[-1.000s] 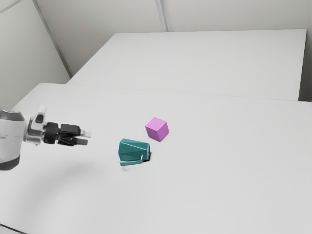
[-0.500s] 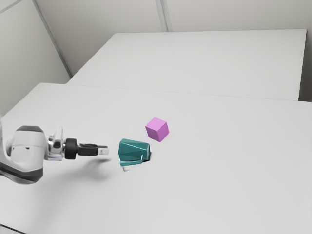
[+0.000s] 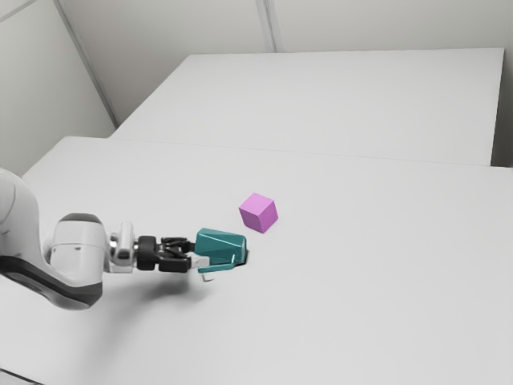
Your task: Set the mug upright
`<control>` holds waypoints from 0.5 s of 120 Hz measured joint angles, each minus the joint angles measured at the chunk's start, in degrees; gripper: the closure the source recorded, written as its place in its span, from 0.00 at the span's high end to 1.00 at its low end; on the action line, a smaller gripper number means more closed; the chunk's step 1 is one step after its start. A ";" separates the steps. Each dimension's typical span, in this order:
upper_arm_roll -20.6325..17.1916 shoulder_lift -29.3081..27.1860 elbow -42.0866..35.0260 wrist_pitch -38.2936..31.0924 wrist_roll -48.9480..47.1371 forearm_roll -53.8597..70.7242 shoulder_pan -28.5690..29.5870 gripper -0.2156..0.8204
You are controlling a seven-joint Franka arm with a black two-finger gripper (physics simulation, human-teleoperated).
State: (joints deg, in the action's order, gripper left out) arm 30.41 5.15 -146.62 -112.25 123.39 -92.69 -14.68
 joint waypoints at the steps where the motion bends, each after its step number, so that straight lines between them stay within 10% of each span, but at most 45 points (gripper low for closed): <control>1: -0.04 0.05 0.00 0.01 0.21 -0.16 0.00 0.79; 20: -1.06 0.53 0.00 0.10 3.63 -2.62 -0.09 0.74; 60: -2.31 0.60 0.22 0.42 8.45 -6.21 -0.12 0.27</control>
State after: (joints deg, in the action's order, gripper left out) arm 28.10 5.75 -146.39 -111.83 131.84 -98.90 -14.80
